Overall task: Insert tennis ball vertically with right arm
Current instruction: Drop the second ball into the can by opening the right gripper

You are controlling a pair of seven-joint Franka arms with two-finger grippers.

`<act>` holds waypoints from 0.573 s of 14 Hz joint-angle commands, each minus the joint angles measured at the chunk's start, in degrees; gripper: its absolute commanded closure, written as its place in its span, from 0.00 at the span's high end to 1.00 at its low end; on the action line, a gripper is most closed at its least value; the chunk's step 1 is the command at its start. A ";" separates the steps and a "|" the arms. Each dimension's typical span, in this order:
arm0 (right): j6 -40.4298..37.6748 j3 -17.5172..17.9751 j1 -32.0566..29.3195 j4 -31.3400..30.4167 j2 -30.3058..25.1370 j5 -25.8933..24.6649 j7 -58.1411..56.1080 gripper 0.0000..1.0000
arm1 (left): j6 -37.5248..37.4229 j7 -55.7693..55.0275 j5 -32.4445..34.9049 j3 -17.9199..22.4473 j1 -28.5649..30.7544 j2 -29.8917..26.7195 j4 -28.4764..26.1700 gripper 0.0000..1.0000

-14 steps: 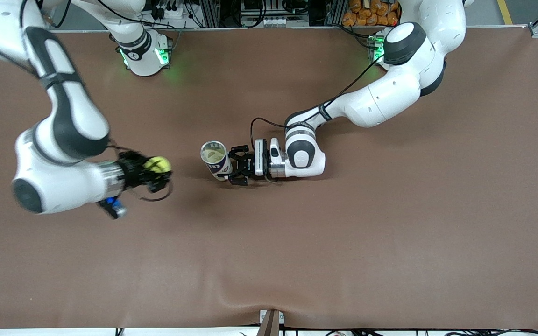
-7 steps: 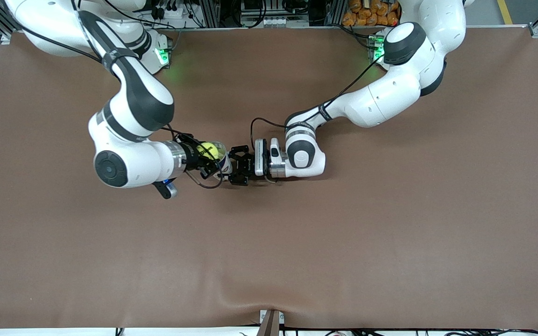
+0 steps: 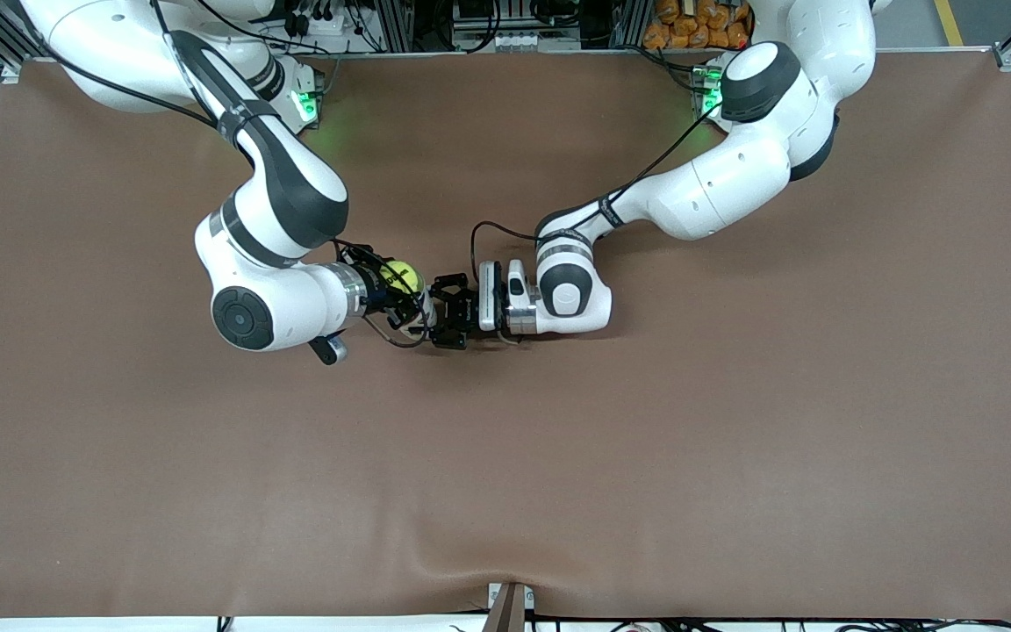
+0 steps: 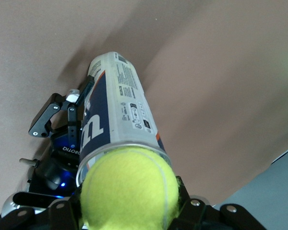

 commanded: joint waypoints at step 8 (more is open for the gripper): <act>0.08 0.11 -2.27 -0.67 -4.20 0.05 0.51 1.00 | 0.94 1.76 -2.83 2.04 -1.09 -0.19 0.31 0.72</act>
